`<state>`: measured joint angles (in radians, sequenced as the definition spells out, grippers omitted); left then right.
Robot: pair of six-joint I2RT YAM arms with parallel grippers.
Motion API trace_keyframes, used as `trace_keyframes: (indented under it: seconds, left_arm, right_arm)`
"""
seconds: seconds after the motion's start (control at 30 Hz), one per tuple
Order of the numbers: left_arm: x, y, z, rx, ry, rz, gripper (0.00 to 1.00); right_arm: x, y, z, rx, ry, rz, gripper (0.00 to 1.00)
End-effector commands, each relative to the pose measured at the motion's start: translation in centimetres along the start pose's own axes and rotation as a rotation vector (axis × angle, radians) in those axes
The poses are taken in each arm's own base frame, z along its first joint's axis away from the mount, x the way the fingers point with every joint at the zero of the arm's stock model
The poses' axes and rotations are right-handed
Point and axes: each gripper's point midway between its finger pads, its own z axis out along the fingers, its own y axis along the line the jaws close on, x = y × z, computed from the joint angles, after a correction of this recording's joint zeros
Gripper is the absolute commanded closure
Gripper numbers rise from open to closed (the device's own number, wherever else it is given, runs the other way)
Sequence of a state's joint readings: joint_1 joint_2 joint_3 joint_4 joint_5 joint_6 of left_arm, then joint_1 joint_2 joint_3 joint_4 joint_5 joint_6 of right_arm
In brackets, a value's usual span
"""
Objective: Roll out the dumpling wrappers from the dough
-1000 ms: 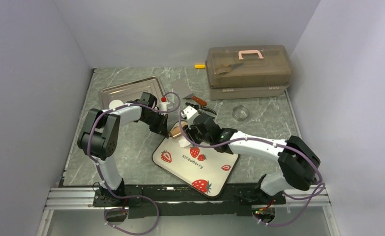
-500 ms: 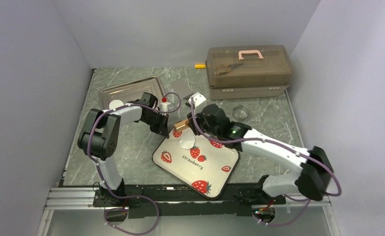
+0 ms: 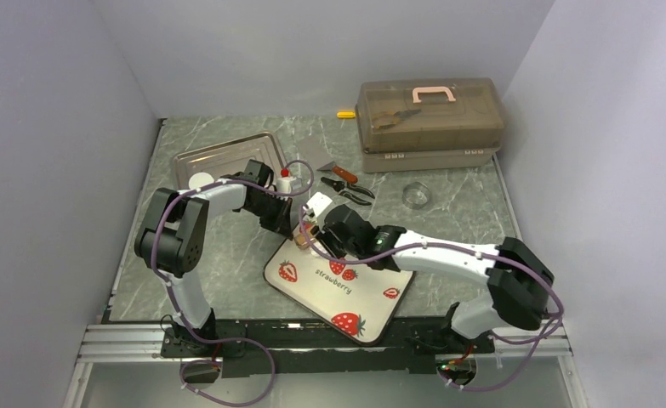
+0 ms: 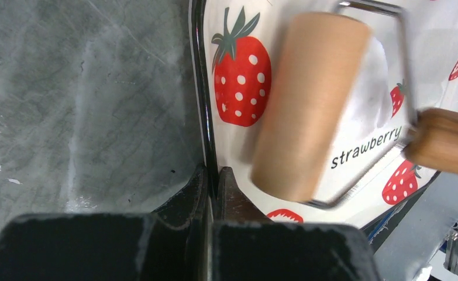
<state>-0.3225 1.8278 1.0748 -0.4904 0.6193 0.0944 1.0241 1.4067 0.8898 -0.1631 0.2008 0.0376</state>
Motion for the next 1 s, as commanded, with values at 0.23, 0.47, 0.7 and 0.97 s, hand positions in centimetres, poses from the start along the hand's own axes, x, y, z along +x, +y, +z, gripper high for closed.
trace_keyframes:
  seconds: [0.23, 0.47, 0.7, 0.97]
  left_arm:
    - [-0.7, -0.4, -0.3, -0.005, -0.026, 0.092, 1.00]
    - [-0.8, -0.5, -0.4, -0.007, -0.029, 0.096, 1.00]
    - [-0.8, -0.5, -0.5, -0.012, -0.034, 0.103, 1.00]
    - [-0.8, -0.6, -0.6, -0.011, -0.036, 0.105, 1.00]
  right_arm:
    - [4.3, -0.9, 0.8, 0.045, 0.132, 0.019, 1.00]
    - [-1.9, -1.6, -0.1, 0.065, -0.018, 0.009, 1.00]
    - [-9.0, -2.2, -3.1, 0.068, -0.164, -0.008, 1.00]
    - [-8.0, -1.7, -5.5, 0.027, -0.176, 0.047, 1.00]
